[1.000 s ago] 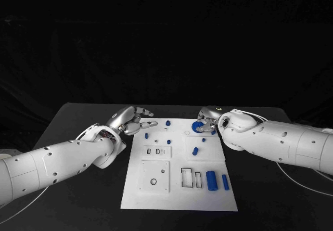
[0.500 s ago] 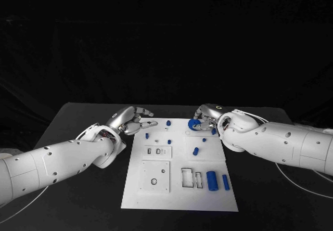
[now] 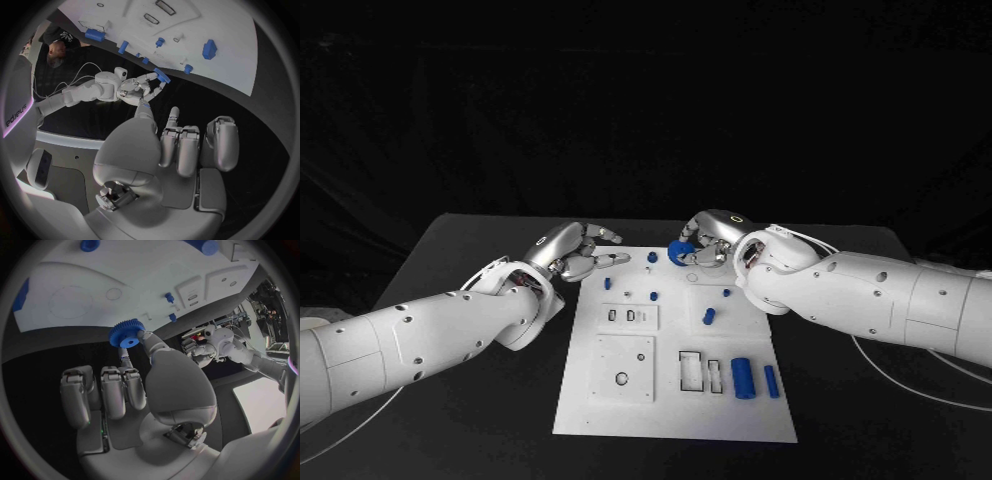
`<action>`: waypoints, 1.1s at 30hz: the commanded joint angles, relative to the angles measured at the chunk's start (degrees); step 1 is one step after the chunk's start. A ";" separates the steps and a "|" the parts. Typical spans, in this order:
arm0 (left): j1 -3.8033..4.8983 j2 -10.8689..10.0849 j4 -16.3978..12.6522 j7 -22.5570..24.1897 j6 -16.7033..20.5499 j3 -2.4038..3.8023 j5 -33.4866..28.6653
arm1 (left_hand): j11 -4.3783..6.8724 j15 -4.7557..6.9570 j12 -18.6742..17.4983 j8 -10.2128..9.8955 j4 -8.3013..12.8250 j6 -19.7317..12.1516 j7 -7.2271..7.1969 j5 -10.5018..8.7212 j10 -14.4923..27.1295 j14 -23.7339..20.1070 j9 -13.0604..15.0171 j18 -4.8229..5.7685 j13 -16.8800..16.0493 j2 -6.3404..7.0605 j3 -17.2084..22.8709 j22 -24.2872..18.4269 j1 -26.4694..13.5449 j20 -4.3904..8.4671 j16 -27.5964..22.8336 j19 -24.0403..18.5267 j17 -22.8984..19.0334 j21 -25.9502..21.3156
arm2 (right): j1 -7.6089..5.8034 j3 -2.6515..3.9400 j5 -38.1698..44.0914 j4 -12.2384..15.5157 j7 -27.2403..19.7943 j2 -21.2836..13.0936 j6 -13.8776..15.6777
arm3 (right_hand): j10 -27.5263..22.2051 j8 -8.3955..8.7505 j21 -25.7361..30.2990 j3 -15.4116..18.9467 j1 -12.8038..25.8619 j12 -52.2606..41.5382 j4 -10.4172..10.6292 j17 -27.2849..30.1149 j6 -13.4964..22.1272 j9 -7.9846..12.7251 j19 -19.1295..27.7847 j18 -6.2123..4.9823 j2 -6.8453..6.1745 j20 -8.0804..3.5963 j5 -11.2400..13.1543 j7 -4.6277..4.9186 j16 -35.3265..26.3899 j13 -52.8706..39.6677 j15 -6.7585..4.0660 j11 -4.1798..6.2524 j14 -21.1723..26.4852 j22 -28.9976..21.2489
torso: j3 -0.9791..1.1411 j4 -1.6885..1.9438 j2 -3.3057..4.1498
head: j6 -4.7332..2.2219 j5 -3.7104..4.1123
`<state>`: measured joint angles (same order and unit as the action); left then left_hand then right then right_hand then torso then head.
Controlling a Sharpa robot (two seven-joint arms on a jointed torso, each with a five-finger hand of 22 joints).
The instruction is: Assemble the parts on the task board
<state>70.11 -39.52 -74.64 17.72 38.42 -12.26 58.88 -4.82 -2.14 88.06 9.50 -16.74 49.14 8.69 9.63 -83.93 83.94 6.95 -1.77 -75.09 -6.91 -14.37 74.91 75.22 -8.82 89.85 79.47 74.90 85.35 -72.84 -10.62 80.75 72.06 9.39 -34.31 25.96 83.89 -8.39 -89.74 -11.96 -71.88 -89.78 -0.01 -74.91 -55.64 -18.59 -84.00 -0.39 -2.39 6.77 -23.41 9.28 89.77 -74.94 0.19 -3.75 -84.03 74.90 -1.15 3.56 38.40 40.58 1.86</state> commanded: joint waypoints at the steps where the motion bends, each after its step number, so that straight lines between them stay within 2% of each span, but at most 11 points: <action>1: 0.04 0.10 0.03 0.57 0.09 0.03 0.28 | 0.11 -0.14 -0.26 0.22 0.08 -0.20 -0.04 0.10 -3.30 6.06 0.09 -0.69 -9.99 -0.08 -0.36 6.45 0.55 -0.05 0.15 -0.34 15.10 -0.24 | -0.06 0.03 -0.47 -0.23 -1.53 1.17 -1.03 | 6.11 0.10 -0.26 -0.49 -0.24 -0.22 0.05 -15.09 -2.52 -1.34 -6.00 0.39 -0.40 -0.56 0.18 -2.16 0.23 -15.06 -0.37 0.08 -5.97 15.10 | -0.04 -0.07 -0.09 | -0.07 -0.16; 6: 0.04 0.16 0.10 0.62 0.15 0.03 0.29 | 0.11 -0.14 -0.31 0.27 0.08 -0.18 -0.04 0.13 -3.24 6.06 0.11 -0.71 -9.91 -0.18 -0.44 6.39 0.57 -0.04 0.15 -0.43 15.10 -0.31 | -0.06 0.03 -0.48 -1.33 -1.51 3.28 -2.37 | 6.11 0.49 -0.26 -0.69 -0.09 -0.22 0.06 -15.09 -2.31 -1.23 -6.00 0.39 -0.40 -0.51 0.70 -2.02 0.23 -15.06 -0.29 -0.04 -5.97 15.10 | -0.01 -0.04 -0.03 | -0.16 -0.47; 10: 0.04 0.15 0.02 0.66 0.22 0.03 0.33 | 0.11 -0.14 -0.31 0.27 0.08 -0.18 -0.04 0.13 -3.24 6.06 0.11 -0.71 -9.91 -0.18 -0.44 6.39 0.57 -0.04 0.15 -0.43 15.10 -0.31 | 0.02 0.02 -0.40 -2.71 -1.35 5.13 -3.48 | 6.11 0.63 -0.26 -0.77 -0.05 -0.22 0.05 -15.09 -2.23 -1.19 -6.00 0.39 -0.39 -0.49 0.87 -1.97 0.23 -15.06 -0.26 -0.09 -5.97 15.10 | 0.00 0.05 0.03 | -0.38 -0.29; 15: 0.04 0.13 -0.10 0.67 0.36 0.03 0.36 | 0.11 -0.14 -0.31 0.27 0.08 -0.18 -0.04 0.13 -3.24 6.06 0.11 -0.71 -9.91 -0.18 -0.44 6.39 0.57 -0.04 0.15 -0.43 15.10 -0.31 | 0.48 0.02 -0.25 -4.76 -1.25 7.13 -4.37 | 6.11 0.67 -0.26 -0.87 -0.06 -0.22 0.05 -15.09 -2.28 -1.18 -6.00 0.39 -0.30 -0.48 0.92 -1.96 0.23 -15.06 -0.24 -0.11 -5.97 15.10 | -0.01 0.14 0.12 | -0.31 -0.34; 21: 0.05 -0.19 -0.51 0.64 0.52 0.03 0.40 | 0.11 -0.14 -0.31 0.27 0.08 -0.18 -0.04 0.13 -3.24 6.06 0.11 -0.71 -9.91 -0.18 -0.44 6.39 0.57 -0.04 0.15 -0.43 15.10 -0.31 | 1.20 0.02 -0.01 -6.50 -1.21 8.33 -4.95 | 6.11 0.69 -0.26 -0.92 -0.06 -0.22 0.05 -15.09 -2.32 -1.18 -6.00 0.39 -0.26 -0.47 0.95 -1.94 0.23 -15.06 -0.22 -0.12 -5.97 15.10 | -0.06 0.16 0.22 | -0.22 -0.50; 28: 0.07 -0.34 -0.64 0.58 0.64 0.05 0.43 | 0.11 -0.14 -0.31 0.27 0.08 -0.18 -0.04 0.13 -3.24 6.06 0.11 -0.71 -9.91 -0.18 -0.44 6.39 0.57 -0.04 0.15 -0.43 15.10 -0.31 | 1.84 0.01 0.44 -7.19 -1.39 9.14 -5.43 | 6.11 0.74 -0.26 -0.96 -0.06 -0.22 0.05 -15.09 -2.30 -1.17 -6.00 0.39 -0.24 -0.46 0.98 -1.91 0.23 -15.06 -0.21 -0.14 -5.97 15.10 | -0.07 0.12 0.22 | 0.06 -0.51; 33: 0.09 -0.36 -0.73 0.57 0.68 0.06 0.47 | 0.11 -0.14 -0.31 0.27 0.08 -0.18 -0.04 0.13 -3.24 6.06 0.11 -0.71 -9.91 -0.18 -0.44 6.39 0.57 -0.04 0.15 -0.43 15.10 -0.31 | 2.13 0.00 0.61 -7.71 -1.36 9.66 -5.69 | 6.11 0.85 -0.26 -1.03 -0.03 -0.22 0.05 -15.09 -2.23 -1.13 -6.00 0.39 -0.21 -0.44 1.06 -1.85 0.23 -15.06 -0.18 -0.19 -5.97 15.10 | -0.07 0.23 0.19 | 0.26 -0.51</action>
<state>70.14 -39.94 -75.18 17.75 38.62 -12.25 59.04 -4.82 -2.14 88.10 9.50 -16.59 49.14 8.69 9.62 -83.93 83.94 7.00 -1.77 -75.07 -6.91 -14.53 74.90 75.22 -8.82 89.85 79.47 74.94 85.35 -70.88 -10.58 80.42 64.50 8.40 -24.78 21.64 83.89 -7.15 -89.74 -12.76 -71.57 -89.78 0.17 -74.93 -55.63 -18.59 -84.00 -0.39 -2.70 6.77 -22.59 9.25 89.77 -74.92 0.19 -3.75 -84.03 74.94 -1.21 3.72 38.61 40.73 1.38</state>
